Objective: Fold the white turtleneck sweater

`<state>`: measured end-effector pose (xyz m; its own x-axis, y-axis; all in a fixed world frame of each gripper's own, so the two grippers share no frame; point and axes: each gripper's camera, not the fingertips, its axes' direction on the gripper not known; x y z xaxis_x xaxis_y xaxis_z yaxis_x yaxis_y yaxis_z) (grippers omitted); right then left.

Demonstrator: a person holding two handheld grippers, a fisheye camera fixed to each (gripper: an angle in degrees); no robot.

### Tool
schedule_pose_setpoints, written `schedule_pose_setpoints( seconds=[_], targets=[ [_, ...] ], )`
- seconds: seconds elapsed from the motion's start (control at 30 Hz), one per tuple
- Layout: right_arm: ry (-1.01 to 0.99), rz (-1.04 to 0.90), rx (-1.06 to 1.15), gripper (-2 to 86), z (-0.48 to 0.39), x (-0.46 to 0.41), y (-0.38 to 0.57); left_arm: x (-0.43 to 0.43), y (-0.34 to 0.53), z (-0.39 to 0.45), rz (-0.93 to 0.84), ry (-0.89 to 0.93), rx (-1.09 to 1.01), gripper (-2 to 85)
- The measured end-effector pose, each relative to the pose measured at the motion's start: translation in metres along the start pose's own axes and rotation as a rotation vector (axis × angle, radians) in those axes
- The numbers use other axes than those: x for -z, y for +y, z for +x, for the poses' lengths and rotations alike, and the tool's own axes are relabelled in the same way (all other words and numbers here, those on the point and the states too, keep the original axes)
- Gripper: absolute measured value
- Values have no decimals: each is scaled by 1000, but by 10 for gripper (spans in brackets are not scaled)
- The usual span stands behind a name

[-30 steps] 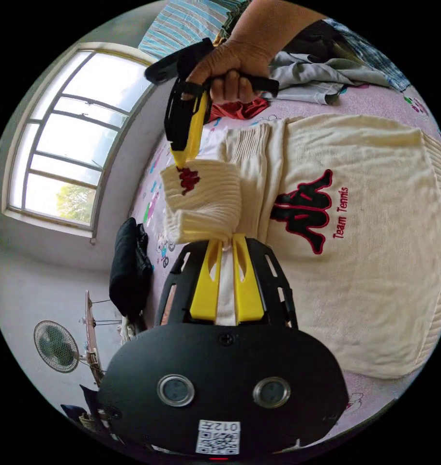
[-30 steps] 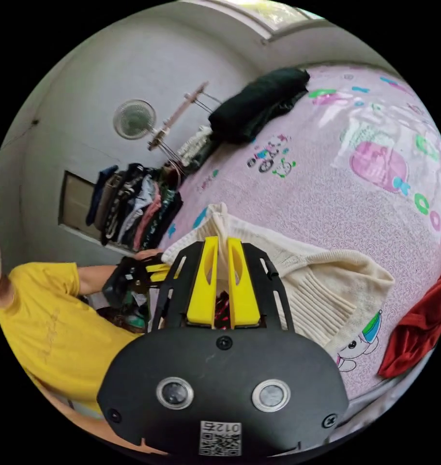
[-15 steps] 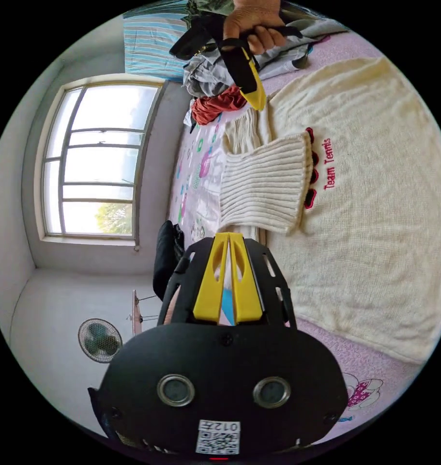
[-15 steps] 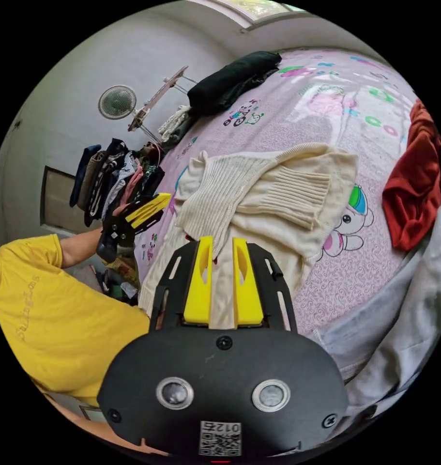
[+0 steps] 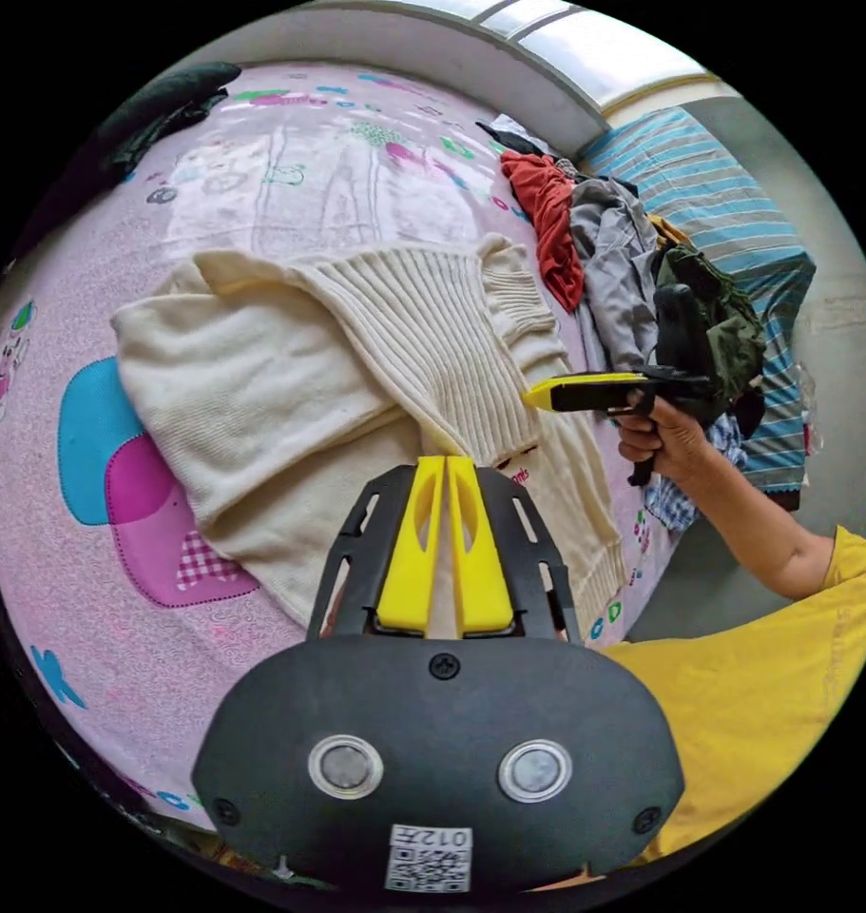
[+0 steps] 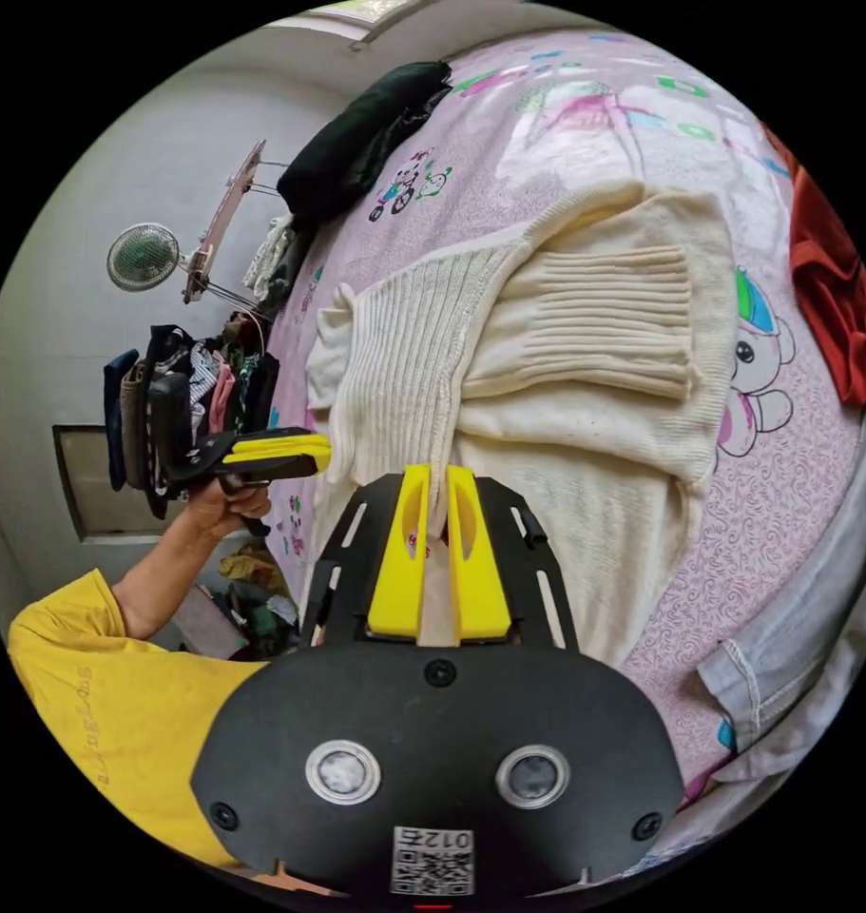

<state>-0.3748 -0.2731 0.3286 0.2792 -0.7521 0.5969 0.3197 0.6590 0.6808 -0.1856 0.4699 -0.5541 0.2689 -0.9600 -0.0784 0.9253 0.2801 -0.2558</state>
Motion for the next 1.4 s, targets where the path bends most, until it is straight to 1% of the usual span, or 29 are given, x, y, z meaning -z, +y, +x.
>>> schedule_pose_setpoints(
  seconds=[0.07, 0.17, 0.27, 0.33, 0.37, 0.43, 0.5, 0.53, 0.63, 0.7, 0.73, 0.77, 0.8, 0.83, 0.87, 0.9, 1.0, 1.13, 1.2, 1.27, 1.33, 1.4],
  targets=[
    [-37, 14, 12, 31, -3, 12, 0, 12, 2, -12, 39, 30, 7, 9],
    [9, 19, 55, 25, -8, 28, 0, 22, 12, -33, 74, 64, 50, 6],
    [15, -60, 30, 22, 1, 11, -5, 18, 16, -50, 93, 114, 103, 5],
    [81, -129, -9, 21, 7, -11, -4, 16, 10, -53, 102, 101, 123, 5],
    [92, -124, -17, 20, 8, -12, -3, 21, 3, -50, 122, 61, 101, 5],
    [97, -58, -43, 19, 7, -4, 3, 35, -13, -43, 161, -59, 49, 5],
    [149, -3, -30, 18, 1, 4, 8, 54, -45, -42, 179, -250, -5, 8],
    [187, 38, -19, 18, -4, 9, 11, 58, -55, -43, 179, -287, -19, 9],
    [205, 94, 12, 19, -14, 16, 10, 78, -114, -56, 182, -424, -100, 18],
    [199, 116, 18, 20, -18, 18, 7, 79, -164, -74, 112, -490, -138, 35],
    [186, 114, 22, 20, -19, 17, 4, 77, -175, -79, 85, -497, -150, 40],
    [182, 112, 24, 20, -19, 17, 3, 72, -193, -87, 20, -492, -186, 52],
    [185, 110, 31, 20, -21, 15, 2, 65, -207, -94, -49, -482, -240, 65],
    [196, 104, 43, 20, -22, 13, 1, 62, -212, -96, -81, -483, -271, 73],
    [197, 98, 48, 21, -23, 12, 1, 57, -218, -97, -135, -480, -349, 84],
    [195, 90, 53, 21, -23, 10, 2, 55, -220, -98, -170, -491, -423, 92],
    [189, 80, 59, 20, -22, 7, 8, 52, -222, -104, -235, -498, -534, 101],
    [182, 63, 53, 17, -21, 1, 19, 49, -234, -116, -288, -400, -548, 104],
    [167, 70, 57, 16, -23, 1, 23, 54, -245, -122, -301, -294, -546, 105],
    [149, 81, 65, 15, -25, 2, 25, 61, -250, -128, -301, -247, -539, 106],
    [151, 85, 76, 14, -27, 2, 24, 67, -251, -136, -300, -247, -537, 106],
    [150, 81, 80, 15, -27, 0, 21, 69, -252, -146, -308, -289, -523, 103]
  ],
)
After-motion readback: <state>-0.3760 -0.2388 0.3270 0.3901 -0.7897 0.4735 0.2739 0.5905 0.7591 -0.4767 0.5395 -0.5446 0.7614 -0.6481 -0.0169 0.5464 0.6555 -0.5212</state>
